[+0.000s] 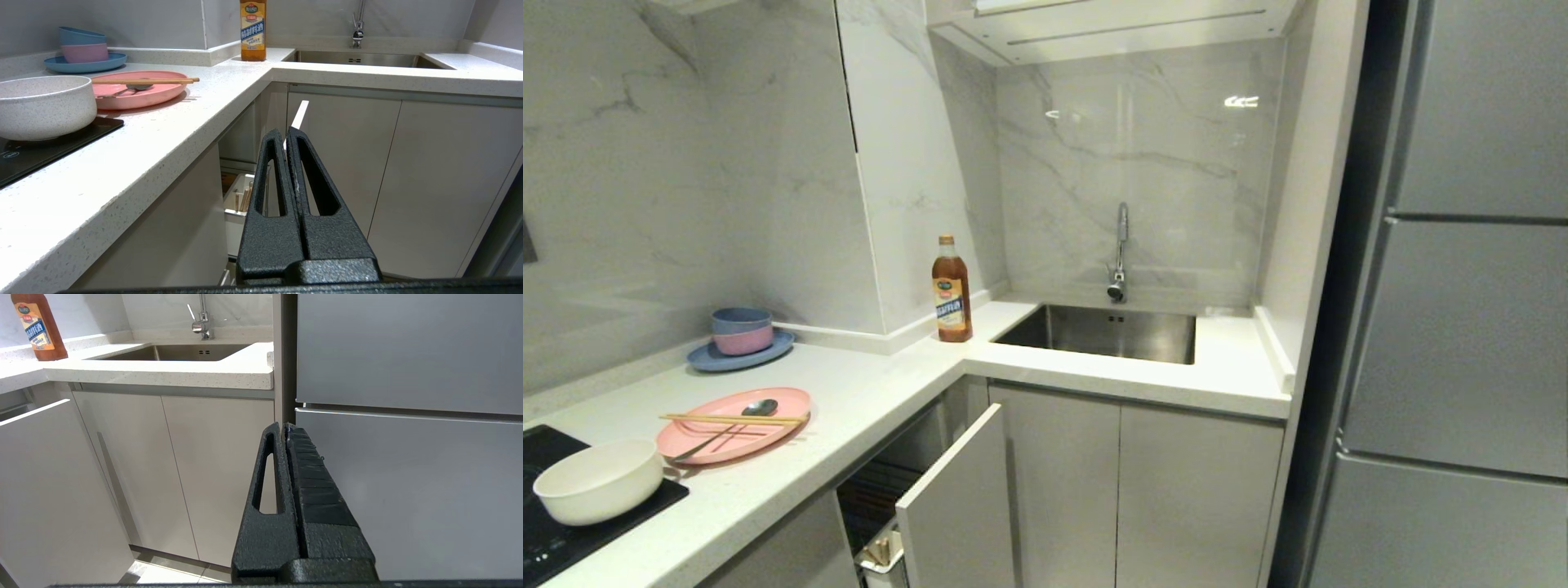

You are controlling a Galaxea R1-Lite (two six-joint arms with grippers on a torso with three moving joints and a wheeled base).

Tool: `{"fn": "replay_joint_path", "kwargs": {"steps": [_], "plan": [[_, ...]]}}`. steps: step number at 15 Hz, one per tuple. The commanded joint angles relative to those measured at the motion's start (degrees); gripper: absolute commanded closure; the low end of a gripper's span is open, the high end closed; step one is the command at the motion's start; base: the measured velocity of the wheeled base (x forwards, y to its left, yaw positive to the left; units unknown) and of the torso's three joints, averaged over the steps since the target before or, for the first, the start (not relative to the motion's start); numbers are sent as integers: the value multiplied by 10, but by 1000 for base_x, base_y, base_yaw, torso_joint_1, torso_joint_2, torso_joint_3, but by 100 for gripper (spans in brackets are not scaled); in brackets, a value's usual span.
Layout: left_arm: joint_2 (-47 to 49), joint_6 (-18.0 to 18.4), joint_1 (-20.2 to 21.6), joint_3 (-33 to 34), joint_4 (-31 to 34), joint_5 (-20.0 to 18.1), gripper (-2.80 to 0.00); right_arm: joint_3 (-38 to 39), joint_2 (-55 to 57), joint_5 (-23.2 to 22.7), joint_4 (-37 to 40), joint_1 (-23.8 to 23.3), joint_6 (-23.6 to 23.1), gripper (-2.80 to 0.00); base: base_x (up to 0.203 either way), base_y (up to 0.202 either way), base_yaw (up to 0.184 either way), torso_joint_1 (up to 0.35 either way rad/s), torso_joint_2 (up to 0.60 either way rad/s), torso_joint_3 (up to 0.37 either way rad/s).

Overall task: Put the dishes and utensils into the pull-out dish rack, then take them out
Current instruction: Open the cupboard

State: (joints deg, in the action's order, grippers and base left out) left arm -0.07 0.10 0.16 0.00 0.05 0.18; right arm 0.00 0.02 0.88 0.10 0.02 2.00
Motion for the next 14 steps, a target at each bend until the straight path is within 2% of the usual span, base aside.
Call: {"fn": "replay_joint_path", "kwargs": {"steps": [1,14], "plan": [[0,0,0,0,0,0,0,2,1,0,0,1,0,0,0,0,0,0,0,0],[0,0,0,0,0,0,0,1,0,0,0,1,0,0,0,0,0,0,0,0]]}}
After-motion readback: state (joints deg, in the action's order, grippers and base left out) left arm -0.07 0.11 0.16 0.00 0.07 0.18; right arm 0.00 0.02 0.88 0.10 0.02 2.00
